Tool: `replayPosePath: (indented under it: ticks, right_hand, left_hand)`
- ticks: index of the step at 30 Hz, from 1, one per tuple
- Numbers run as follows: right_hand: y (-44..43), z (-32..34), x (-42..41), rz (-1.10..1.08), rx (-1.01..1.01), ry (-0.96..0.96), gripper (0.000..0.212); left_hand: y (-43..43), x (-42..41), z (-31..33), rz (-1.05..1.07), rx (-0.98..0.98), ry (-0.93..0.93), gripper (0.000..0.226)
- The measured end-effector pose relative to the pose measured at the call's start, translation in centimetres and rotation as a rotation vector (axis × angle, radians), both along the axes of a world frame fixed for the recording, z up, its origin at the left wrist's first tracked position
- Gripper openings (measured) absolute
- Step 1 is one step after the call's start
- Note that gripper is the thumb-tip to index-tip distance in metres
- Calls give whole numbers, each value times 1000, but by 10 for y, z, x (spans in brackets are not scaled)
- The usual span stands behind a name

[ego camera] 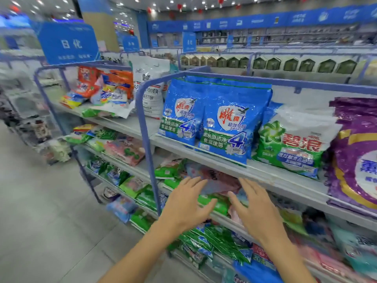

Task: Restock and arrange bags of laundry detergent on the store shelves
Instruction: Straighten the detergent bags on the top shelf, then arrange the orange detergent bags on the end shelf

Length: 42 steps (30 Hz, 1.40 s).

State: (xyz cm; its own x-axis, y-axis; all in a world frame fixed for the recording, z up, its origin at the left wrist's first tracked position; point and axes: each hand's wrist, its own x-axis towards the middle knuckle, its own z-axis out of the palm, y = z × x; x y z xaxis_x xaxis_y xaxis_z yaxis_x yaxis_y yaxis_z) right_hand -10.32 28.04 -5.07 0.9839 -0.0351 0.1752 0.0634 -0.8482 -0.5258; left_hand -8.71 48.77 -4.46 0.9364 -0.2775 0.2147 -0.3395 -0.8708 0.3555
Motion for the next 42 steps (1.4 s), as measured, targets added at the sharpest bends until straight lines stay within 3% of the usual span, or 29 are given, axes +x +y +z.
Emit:
replayPosePath:
  ticks: [11,17,30,42]
  right_hand:
    - [168,2,36,292,7,41,63]
    - [279,7,65,357,32,72,60]
    - [454,9,137,358,19,61,63]
    - [571,18,285,326,128,27,56]
  left_hand:
    - [193,-30,-9,366,47,24,74]
    - [293,-19,-1,465,16,-17,77]
    - [477,44,-17,462,-19,-4,62]
    - [593,199,-25,449,-81,53,66]
